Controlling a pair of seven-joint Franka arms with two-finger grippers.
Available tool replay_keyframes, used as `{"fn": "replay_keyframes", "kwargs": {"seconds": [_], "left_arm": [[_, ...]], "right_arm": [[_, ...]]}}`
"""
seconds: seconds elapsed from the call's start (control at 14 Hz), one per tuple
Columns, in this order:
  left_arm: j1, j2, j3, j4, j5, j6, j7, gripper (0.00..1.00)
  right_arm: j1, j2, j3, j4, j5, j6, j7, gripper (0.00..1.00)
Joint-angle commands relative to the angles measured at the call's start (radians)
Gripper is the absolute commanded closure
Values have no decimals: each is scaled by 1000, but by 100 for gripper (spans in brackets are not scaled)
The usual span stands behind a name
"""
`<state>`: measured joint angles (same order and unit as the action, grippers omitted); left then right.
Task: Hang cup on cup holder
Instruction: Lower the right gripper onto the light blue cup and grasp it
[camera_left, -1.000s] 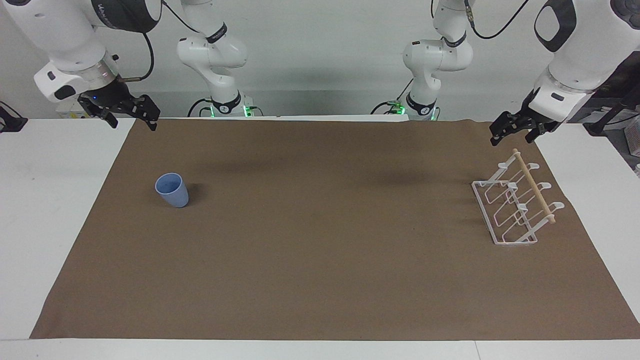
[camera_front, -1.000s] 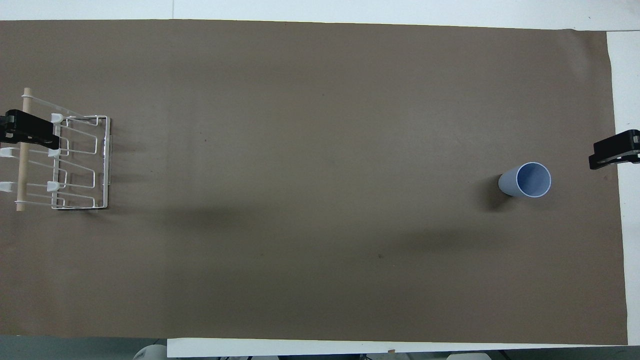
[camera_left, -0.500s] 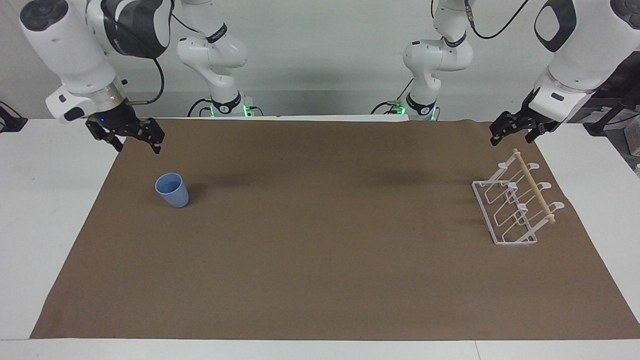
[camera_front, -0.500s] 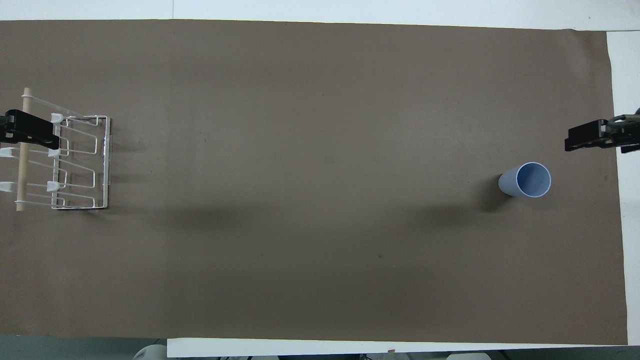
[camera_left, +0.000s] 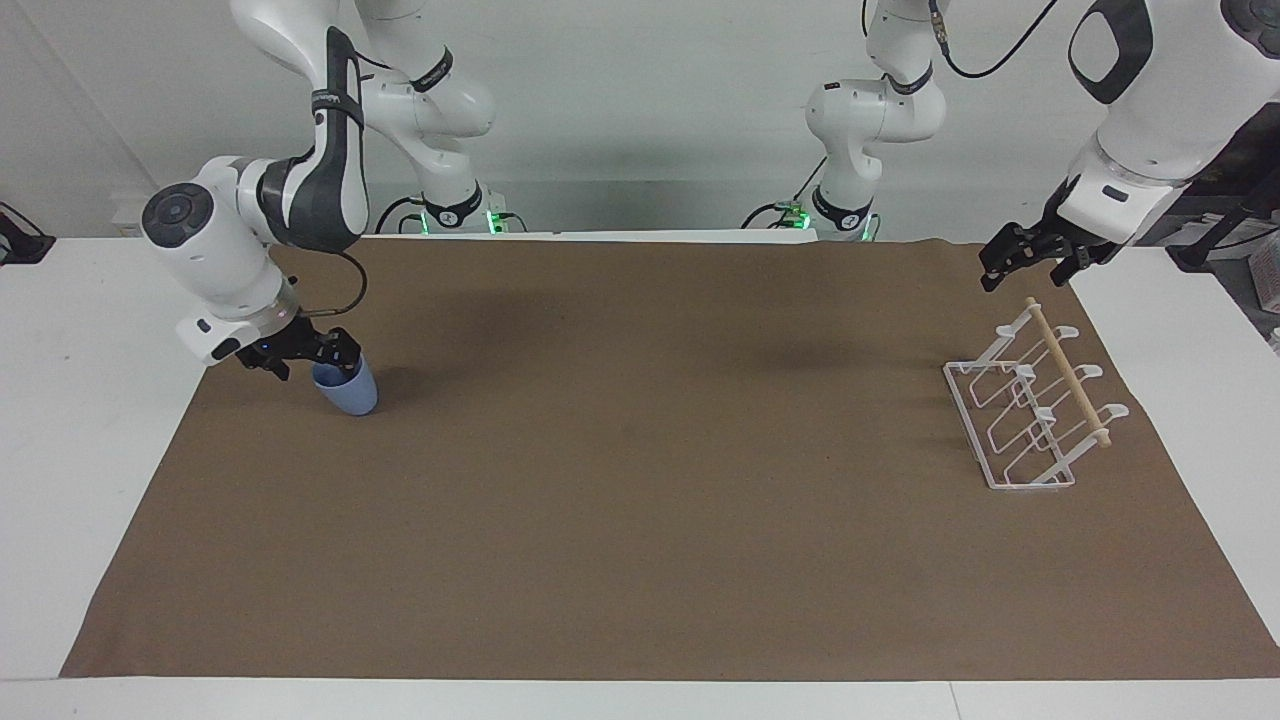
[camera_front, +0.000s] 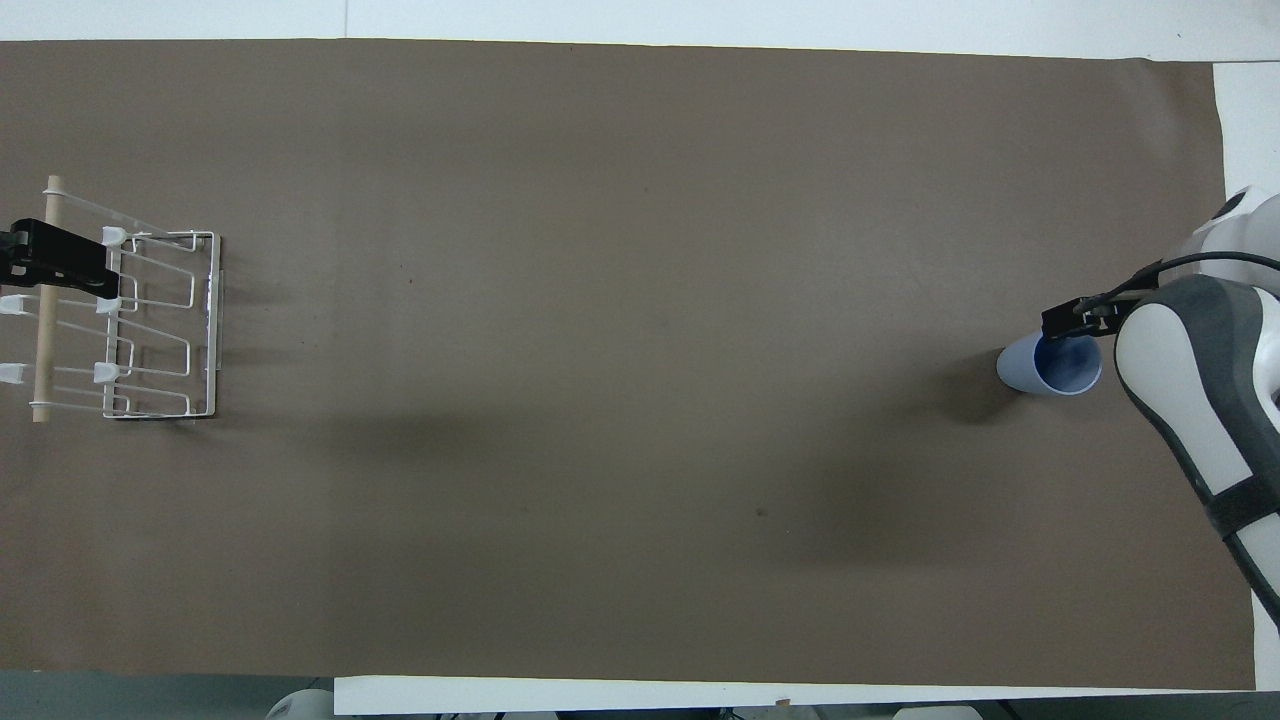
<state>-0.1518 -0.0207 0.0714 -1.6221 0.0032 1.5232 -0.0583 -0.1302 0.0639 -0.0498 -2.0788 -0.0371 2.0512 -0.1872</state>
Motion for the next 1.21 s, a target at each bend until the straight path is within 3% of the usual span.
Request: {"fn": "replay_keyframes", "kwargs": {"seconds": [0.0,0.36,0.43,0.57,0.79,0.93,1.14], "left_arm": [[-3,-15,2,-7,-8,-8,3,0],[2,-15,4,-8,-8,-8,0,0],[2,-15,4,-8,-6,-6,0,0],[0,-15,4,-8,-6,-5,2,0],[0,-15,4,-13,-6,2,-2,0],[2,-16,4,-16,-6,5,-8,0],[8,-18,4,-19,-6,5,-9,0]], "right_arm": [[-38,-10,7,-35,20,35,-41,0],[-46,-26,7,-112,20,70,-78,1],[-46,-15,7,-118,20,87,-84,9],[-46,-6,7,-116,20,125,-152,44],[-39,8,7,-116,20,136,-160,84],[-39,11,7,-113,20,133,-164,100],[-36,17,8,-77,20,94,-208,100]]}}
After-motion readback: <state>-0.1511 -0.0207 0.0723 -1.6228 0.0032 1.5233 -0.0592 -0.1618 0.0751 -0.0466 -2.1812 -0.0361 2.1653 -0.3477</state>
